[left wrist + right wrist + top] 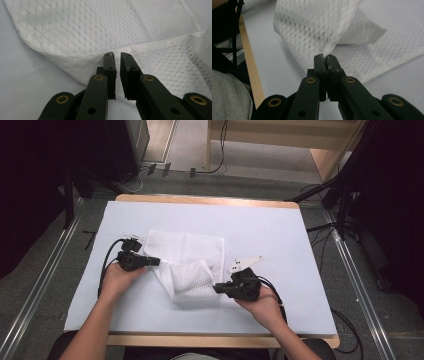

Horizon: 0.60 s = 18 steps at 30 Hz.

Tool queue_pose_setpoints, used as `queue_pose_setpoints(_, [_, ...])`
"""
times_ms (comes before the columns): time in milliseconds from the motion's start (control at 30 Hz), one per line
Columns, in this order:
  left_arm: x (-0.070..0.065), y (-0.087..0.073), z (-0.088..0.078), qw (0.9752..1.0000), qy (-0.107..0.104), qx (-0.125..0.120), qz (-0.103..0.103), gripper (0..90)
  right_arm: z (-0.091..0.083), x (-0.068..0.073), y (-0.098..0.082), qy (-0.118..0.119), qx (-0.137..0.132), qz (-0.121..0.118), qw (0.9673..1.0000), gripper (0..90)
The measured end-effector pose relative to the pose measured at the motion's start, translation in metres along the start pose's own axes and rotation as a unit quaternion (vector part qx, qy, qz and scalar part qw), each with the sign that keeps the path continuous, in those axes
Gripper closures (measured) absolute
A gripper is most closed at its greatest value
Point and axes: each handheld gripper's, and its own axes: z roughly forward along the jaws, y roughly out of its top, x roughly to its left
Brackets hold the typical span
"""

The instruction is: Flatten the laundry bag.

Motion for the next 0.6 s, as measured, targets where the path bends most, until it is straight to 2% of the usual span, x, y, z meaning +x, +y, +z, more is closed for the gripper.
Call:
queue_pose_setpoints(267, [0.002, 0.002, 0.0, 1.0, 0.0, 0.005, 0.002, 82.4, -0.008, 0.007, -0.017, -0.002, 0.012, 0.0, 0.9999, 88.7])
queue_pose_setpoints(333, [0.003, 0.003, 0.0, 1.0, 0.0, 0.003, 0.003, 82.1, -0.01, 0.007, -0.02, -0.005, 0.013, -0.002, 0.9999, 84.1])
queue_pose_setpoints(400, [0.003, 0.003, 0.0, 1.0, 0.0, 0.0, -0.001, 81.5, -0.014, 0.005, -0.023, -0.004, 0.007, 0.003, 1.0, 77.2])
queue_pose_setpoints(600, [0.002, 0.003, 0.0, 1.0, 0.001, -0.003, -0.001, 80.4, -0.03, -0.005, -0.024, -0.013, -0.026, 0.017, 0.9995, 72.8])
